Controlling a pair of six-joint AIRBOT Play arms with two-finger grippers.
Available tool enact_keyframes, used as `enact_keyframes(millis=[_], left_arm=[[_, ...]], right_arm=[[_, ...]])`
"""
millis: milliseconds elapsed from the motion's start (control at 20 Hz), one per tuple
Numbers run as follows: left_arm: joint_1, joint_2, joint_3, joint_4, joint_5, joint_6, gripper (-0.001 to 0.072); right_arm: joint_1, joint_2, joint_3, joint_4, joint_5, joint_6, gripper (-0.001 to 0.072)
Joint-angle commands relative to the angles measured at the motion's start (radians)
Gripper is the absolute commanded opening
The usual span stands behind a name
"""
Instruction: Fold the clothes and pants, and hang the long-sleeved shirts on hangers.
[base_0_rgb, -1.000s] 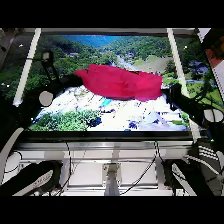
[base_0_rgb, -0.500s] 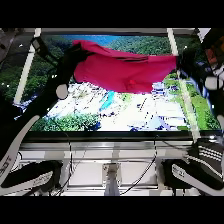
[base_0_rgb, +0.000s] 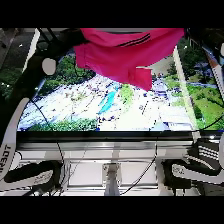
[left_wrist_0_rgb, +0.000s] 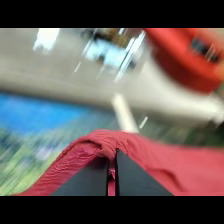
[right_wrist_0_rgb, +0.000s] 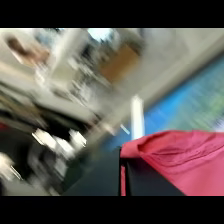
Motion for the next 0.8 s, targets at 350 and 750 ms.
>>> enact_keyframes(millis=[350, 750], left_arm=[[0.027, 0.357, -0.474, 0.024, -0.38, 0.103, 0.0017], [0.02, 0.714, -0.862, 0.007, -0.486, 0.092, 0.0015]], right_arm=[[0.011, 0.414, -0.518, -0.208, 0.376, -0.012, 0.0004], [0.032, 0.797, -0.879, -0.31, 0.543, 0.145, 0.0004]])
